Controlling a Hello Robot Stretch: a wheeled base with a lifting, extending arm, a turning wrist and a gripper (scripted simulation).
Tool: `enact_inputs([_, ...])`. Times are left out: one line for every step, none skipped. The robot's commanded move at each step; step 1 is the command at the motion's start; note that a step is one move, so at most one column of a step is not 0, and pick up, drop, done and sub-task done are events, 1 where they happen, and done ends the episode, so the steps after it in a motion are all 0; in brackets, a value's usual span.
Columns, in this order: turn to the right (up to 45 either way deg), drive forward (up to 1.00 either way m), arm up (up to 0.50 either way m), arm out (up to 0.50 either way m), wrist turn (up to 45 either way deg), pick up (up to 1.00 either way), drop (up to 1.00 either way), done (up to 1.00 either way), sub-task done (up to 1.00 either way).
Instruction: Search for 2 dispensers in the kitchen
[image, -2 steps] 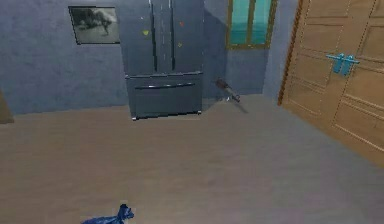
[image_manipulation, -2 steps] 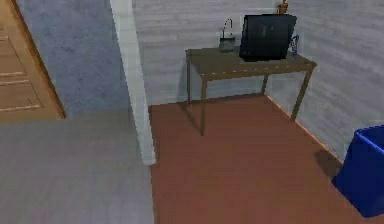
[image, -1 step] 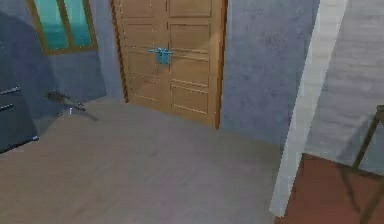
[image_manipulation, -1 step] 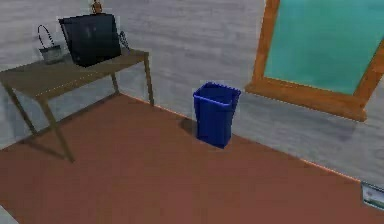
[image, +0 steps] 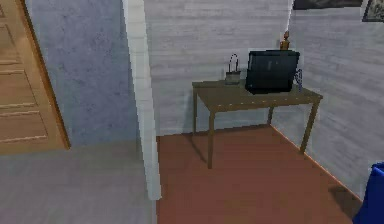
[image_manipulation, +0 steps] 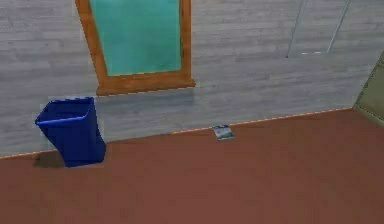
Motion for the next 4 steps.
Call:
enact_inputs([24.0, 0.0, 0.0, 0.0, 0.0, 0.0, 0.0, 0.0, 0.0])
enact_inputs([0.0, 0.15, 0.0, 0.0, 0.0, 0.0, 0.0, 0.0, 0.0])
enact_inputs([-45.0, 0.0, 0.0, 0.0, 0.0, 0.0, 0.0, 0.0, 0.0])
enact_inputs([-39.0, 0.0, 0.0, 0.0, 0.0, 0.0, 0.0, 0.0, 0.0])
